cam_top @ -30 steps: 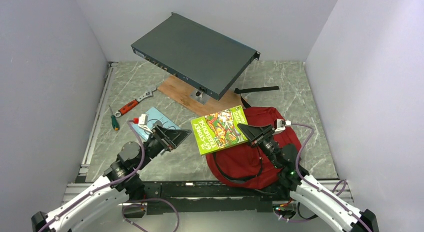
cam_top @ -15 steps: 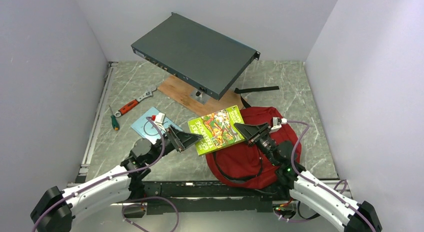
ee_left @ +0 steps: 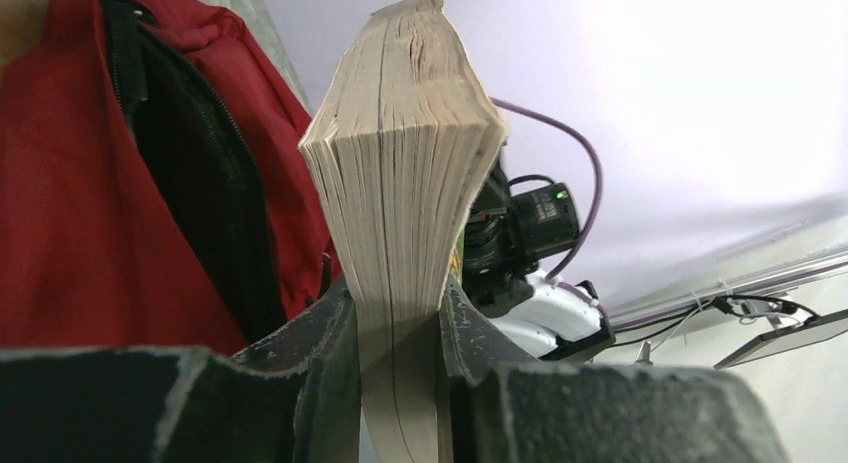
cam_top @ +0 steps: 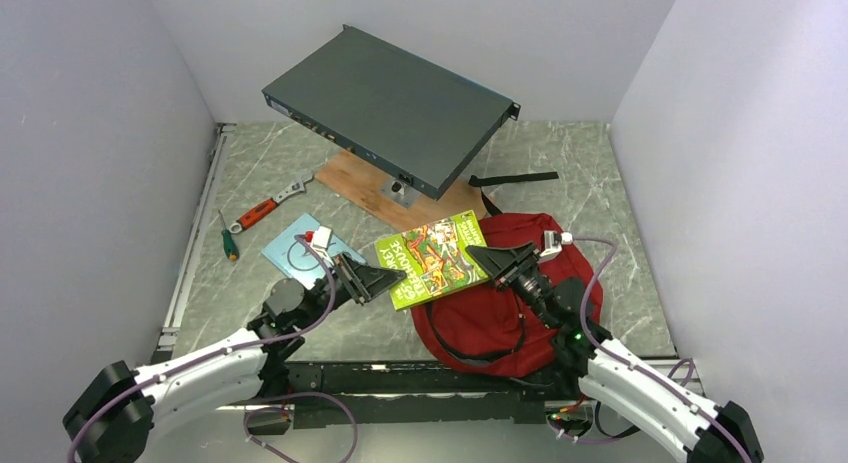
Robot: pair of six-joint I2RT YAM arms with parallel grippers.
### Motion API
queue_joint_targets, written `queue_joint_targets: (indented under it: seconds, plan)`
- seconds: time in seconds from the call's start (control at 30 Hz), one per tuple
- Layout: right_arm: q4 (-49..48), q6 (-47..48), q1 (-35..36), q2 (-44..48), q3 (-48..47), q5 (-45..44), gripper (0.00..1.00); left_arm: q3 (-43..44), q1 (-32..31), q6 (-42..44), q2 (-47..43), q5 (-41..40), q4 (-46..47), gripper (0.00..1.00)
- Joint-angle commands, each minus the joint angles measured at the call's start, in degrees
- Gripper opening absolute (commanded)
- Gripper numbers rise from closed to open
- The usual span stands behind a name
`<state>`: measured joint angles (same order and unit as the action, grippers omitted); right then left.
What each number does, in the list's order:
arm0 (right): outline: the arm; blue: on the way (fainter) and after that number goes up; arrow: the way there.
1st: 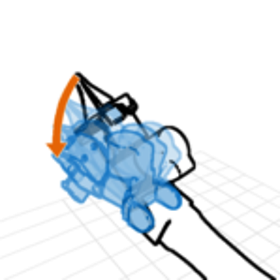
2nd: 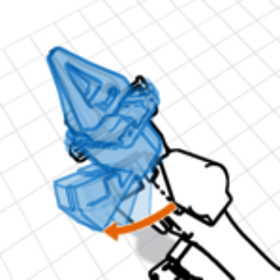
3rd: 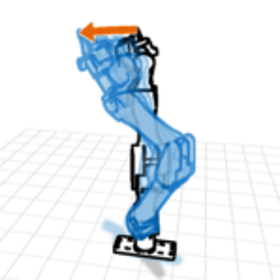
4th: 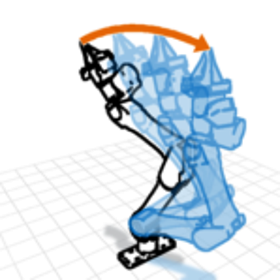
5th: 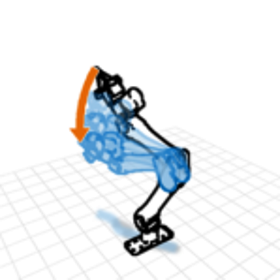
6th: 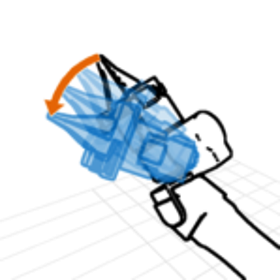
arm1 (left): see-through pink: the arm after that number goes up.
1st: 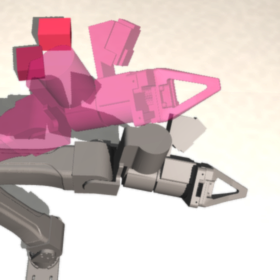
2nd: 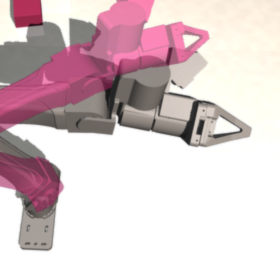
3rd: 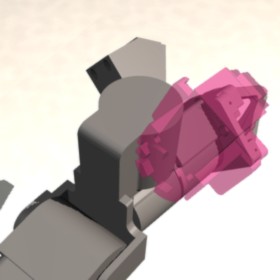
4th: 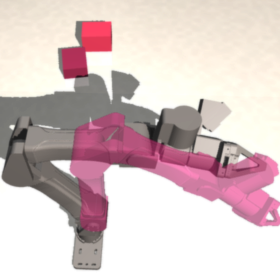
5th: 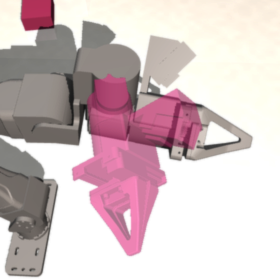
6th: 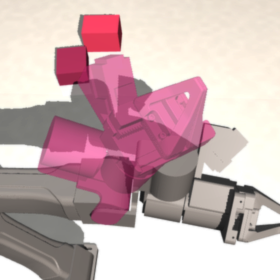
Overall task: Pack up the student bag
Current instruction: Pick up the book from the center of the board, then place the book in the student bag.
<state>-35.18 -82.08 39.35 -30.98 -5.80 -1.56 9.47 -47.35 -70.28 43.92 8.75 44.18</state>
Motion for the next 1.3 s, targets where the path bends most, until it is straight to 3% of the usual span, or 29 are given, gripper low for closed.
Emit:
queue_joint_targets:
  seconds: [0.0, 0.07, 0.1, 0.2, 0.27, 0.33, 0.4, 0.47, 0.6, 0.7, 0.77, 0.93, 1.07, 1.27]
  plan:
    - [17.55, 11.84, 0.35, 5.95, -8.91, 4.78, 0.47, -1.70, 1.86, 2.74, -4.21, 1.59, 1.46, 0.00]
    - [36.12, 23.28, 0.37, 6.40, -16.80, 2.86, 0.64, 0.97, 5.50, 7.77, -12.22, 2.28, -12.83, 0.00]
    - [44.66, 28.77, 0.37, 5.89, -20.53, 0.66, 0.72, 4.12, 6.53, 11.37, -16.18, 0.59, -24.42, 0.00]
    - [59.40, 42.37, 0.37, 1.95, -27.23, -1.20, 0.79, 14.90, 6.84, 23.52, -23.85, -9.37, -53.49, 0.00]
    - [62.38, 49.84, 0.50, -2.40, -30.13, 2.80, 0.79, 20.06, 6.87, 28.33, -26.12, -13.90, -63.83, 0.00]
    - [63.68, 51.25, 1.73, -6.63, -32.23, 3.64, 0.76, 23.68, 6.92, 31.48, -26.91, -15.65, -70.47, 0.00]
    - [62.06, 50.07, 6.34, -8.83, -32.94, -1.15, 0.76, 27.47, 6.88, 33.81, -26.77, -16.80, -77.05, 0.00]
    - [60.07, 48.06, 15.29, -11.28, -34.31, -9.69, 0.76, 30.46, 6.92, 34.83, -26.76, -19.34, -82.55, 0.00]
    - [64.43, 41.52, 27.94, -25.00, -45.37, -27.77, 0.80, 32.50, 6.94, 33.80, -28.97, -24.76, -87.72, 0.00]
    - [78.13, 30.82, 31.91, -37.08, -55.98, -42.24, 0.83, 31.08, 6.92, 33.15, -31.04, -24.62, -86.46, 0.00]
    - [85.98, 27.49, 32.85, -43.59, -61.11, -46.86, 0.83, 30.18, 6.98, 32.50, -31.41, -24.03, -85.80, 0.00]
    - [93.23, 25.61, 33.75, -52.07, -66.35, -50.76, 0.80, 29.53, 6.99, 31.96, -30.39, -22.69, -85.56, 0.00]
    - [88.37, 28.31, 33.86, -52.35, -63.21, -49.47, 0.71, 28.63, 6.89, 32.02, -29.50, -21.90, -83.78, 0.00]
    - [83.17, 29.51, 33.77, -55.77, -58.80, -47.53, 0.70, 27.87, 6.90, 31.94, -27.96, -18.50, -80.85, 0.00]
